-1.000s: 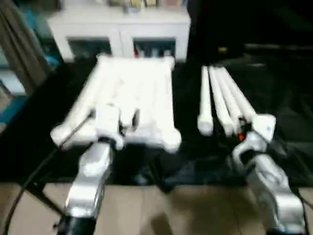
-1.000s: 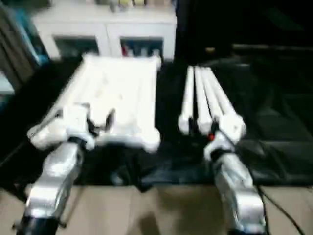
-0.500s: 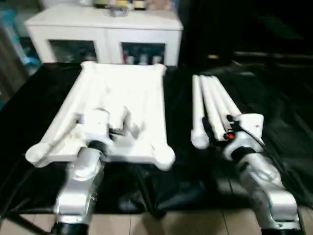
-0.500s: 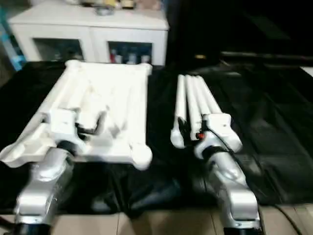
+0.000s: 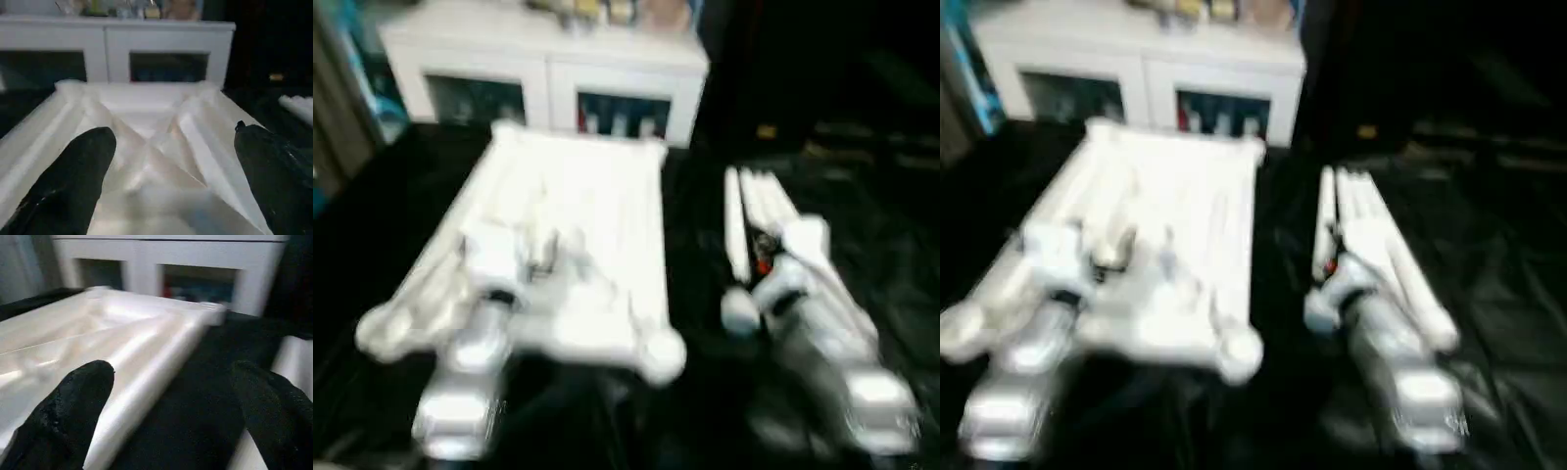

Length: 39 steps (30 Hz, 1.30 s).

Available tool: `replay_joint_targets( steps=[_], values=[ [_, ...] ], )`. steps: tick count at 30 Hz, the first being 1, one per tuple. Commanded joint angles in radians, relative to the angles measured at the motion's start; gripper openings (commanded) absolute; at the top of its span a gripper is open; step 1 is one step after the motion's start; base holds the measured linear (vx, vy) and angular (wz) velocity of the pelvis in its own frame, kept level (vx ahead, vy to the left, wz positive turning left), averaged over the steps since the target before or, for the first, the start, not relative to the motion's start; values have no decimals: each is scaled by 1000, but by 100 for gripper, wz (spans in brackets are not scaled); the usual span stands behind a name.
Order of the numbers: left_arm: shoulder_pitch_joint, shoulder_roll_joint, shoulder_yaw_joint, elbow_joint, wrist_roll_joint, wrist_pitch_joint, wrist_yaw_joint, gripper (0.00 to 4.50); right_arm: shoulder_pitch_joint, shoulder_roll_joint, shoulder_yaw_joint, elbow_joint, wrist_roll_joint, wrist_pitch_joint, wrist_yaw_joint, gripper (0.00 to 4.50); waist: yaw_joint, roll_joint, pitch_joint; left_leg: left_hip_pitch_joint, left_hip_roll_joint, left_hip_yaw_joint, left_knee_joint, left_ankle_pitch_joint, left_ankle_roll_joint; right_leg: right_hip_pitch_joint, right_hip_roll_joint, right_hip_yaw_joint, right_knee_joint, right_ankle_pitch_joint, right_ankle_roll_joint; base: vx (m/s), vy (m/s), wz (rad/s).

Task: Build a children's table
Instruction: Move to table, then move table base

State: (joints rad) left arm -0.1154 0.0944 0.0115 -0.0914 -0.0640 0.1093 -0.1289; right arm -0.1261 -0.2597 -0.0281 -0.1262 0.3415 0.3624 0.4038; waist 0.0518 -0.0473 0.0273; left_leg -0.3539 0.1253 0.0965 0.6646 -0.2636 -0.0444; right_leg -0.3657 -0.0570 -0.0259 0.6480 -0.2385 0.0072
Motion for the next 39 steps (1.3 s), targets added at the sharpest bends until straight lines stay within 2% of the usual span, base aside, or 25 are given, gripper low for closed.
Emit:
replay_joint_targets(
  steps=[1, 2, 3, 4, 5, 6, 7, 8, 9, 10, 12, 13, 15, 16, 17, 18, 19, 20, 21, 22, 26, 30, 32, 35, 39],
  values=[
    [-26, 11, 41, 15, -24, -56, -25, 442, -17, -21, 17, -33, 27, 22, 61, 425, -4, 21, -54, 10, 80, -17, -82, 321, 120, 26, -37, 20, -34, 264, -243, 83, 35, 4],
    [-45, 34, 29, 31, -27, -63, -64, 442, -21, -45, 20, -29, 29, 25, 94, 425, -6, 13, -63, 26, 86, -25, -70, 409, 134, 18, -40, 21, -26, 328, -238, 78, 60, 3],
    [-69, 73, 0, 49, -30, -66, -138, 442, -27, -76, 19, -26, 37, 41, 132, 425, -3, 12, -62, 20, 78, -24, -60, 549, 146, 16, -44, 24, -25, 402, -227, 78, 60, 3],
    [-71, 78, -5, 50, -33, -66, -151, 442, -28, -80, 20, -27, 39, 45, 136, 425, 4, 13, -60, 21, 72, -19, -60, 537, 145, 13, -45, 25, -31, 381, -220, 0, 0, 0],
    [-81, 104, -32, 55, -48, -67, -227, 442, -31, -102, 21, -32, 53, 65, 164, 425, 10, 8, -53, 13, 69, -9, -70, 427, 131, 18, -57, 30, -42, 304, -216, 0, 0, 0],
    [-91, 147, -75, 61, -72, -64, -342, 442, -34, -141, 30, -39, 60, 71, 213, 425, 16, 14, -45, 6, 75, -4, -85, 256, 109, 27, -69, 34, -51, 198, -223, 0, 0, 0],
    [-96, 171, -98, 61, -93, -43, -411, 442, -38, -164, 37, -36, 55, 61, 243, 425, 18, 15, -39, 5, 84, 0, -99, 100, 82, 29, -77, 38, -60, 111, -230, 0, 0, 0],
    [-99, 188, -114, 60, -107, -24, -458, 442, -41, -178, 40, -33, 50, 50, 262, 425, 19, 11, -36, 5, 85, 2, -105, 40, 67, 30, -79, 39, -65, 77, -231, 0, 0, 0],
    [-116, 233, -160, 71, -96, -29, -546, 442, -51, -211, 40, -23, 56, 42, 316, 425, 20, 12, -30, 9, 90, 10, -117, -89, 36, 25, -82, 43, -74, -5, -228, 0, 0, 0],
    [-122, 242, -170, 78, -96, -32, -568, 442, -54, -219, 40, -21, 60, 44, 331, 425, 20, 18, -30, 9, 91, 10, -119, -116, 27, 26, -84, 44, -72, -23, -227, 0, 0, 0],
    [-139, 284, -215, 93, -105, -11, -678, 442, -60, -259, 45, -27, 84, 65, 395, 425, 16, 14, -25, 7, 92, 18, -126, -177, 11, 28, -87, 49, -82, -96, -216, 0, 0, 0],
    [-143, 312, -242, 91, -122, 23, -748, 442, -60, -282, 53, -36, 94, 77, 430, 425, 16, 24, -23, 12, 92, 22, -127, -198, 4, 25, -89, 52, -85, -133, -213, 0, 0, 0],
    [-145, 343, -273, 89, -130, 43, -817, 425, -56, -306, 65, -46, 97, 84, 464, 428, 11, 16, -21, 8, 92, 24, -129, -195, 5, 27, -90, 54, -90, -175, -208, 0, 0, 0],
    [-151, 365, -301, 103, -110, 14, -865, 414, -51, -332, 86, -51, 91, 86, 494, 428, 13, 28, -24, 10, 91, 24, -128, -178, 10, 27, -90, 55, -94, -180, -205, 0, 0, 0],
    [-155, 376, -317, 110, -102, 7, -892, 405, -47, -345, 97, -55, 88, 89, 510, 428, 10, 24, -24, 6, 92, 24, -128, -162, 16, 29, -89, 56, -94, -167, -205, 0, 0, 0],
    [-162, 397, -343, 118, -96, 12, -940, 405, -34, -368, 117, -65, 86, 96, 538, 428, 11, 30, -27, 6, 92, 27, -125, -124, 27, 29, -90, 57, -89, -119, -215, 0, 0, 0],
    [-163, 399, -345, 118, -97, 14, -945, 405, -33, -370, 119, -67, 87, 97, 541, 428, 11, 28, -30, 3, 91, 31, -122, -97, 38, 31, -87, 56, -85, -70, -229, 0, 0, 0],
    [-171, 415, -362, 118, -106, 27, -987, 386, -18, -386, 130, -85, 94, 109, 567, 428, 11, 29, -33, 1, 91, 31, -121, -79, 43, 33, -87, 56, -82, -41, -237, 0, 0, 0],
    [-176, 421, -366, 123, -119, 32, -1009, 370, -9, -396, 138, -97, 93, 114, 582, 428, 13, 34, -36, -1, 92, 34, -117, -36, 59, 32, -84, 55, -77, 33, -255, 0, 0, 0],
    [-179, 425, -368, 126, -128, 38, -1023, 370, -3, -401, 143, -104, 92, 116, 592, 428, 14, 33, -35, -2, 92, 33, -117, -31, 61, 33, -83, 54, -75, 47, -262, 0, 0, 0],
    [-203, 467, -406, 143, -57, 44, -1037, 338, 28, -423, 168, -138, 86, 120, 612, 428, 12, 37, -31, 0, 95, 34, -122, -78, 58, 31, -83, 51, -79, -9, -272, 0, 0, 0],
    [-221, 489, -411, 168, -41, 69, -1057, 318, 31, -440, 201, -148, 62, 114, 619, 428, 8, 43, -27, 4, 98, 33, -127, -124, 32, 27, -81, 51, -85, -81, -271, 0, 0, 0],
    [-222, 502, -411, 163, -36, 84, -1064, 288, 32, -437, 202, -149, 59, 119, 619, 428, 9, 40, -27, 5, 99, 34, -127, -128, 29, 27, -83, 53, -85, -82, -269, 0, 0, 0],
    [-223, 521, -418, 157, -21, 111, -1063, 277, 32, -439, 204, -149, 51, 121, 620, 428, 9, 42, -26, 5, 99, 35, -127, -127, 28, 25, -82, 53, -85, -82, -270, 0, 0, 0],
    [-222, 529, -423, 158, 0, 141, -1055, 230, 28, -443, 210, -145, 50, 119, 620, 428, 9, 43, -27, 5, 99, 35, -128, -118, 27, 25, -83, 53, -84, -71, -273, 0, 0, 0]
  ],
)
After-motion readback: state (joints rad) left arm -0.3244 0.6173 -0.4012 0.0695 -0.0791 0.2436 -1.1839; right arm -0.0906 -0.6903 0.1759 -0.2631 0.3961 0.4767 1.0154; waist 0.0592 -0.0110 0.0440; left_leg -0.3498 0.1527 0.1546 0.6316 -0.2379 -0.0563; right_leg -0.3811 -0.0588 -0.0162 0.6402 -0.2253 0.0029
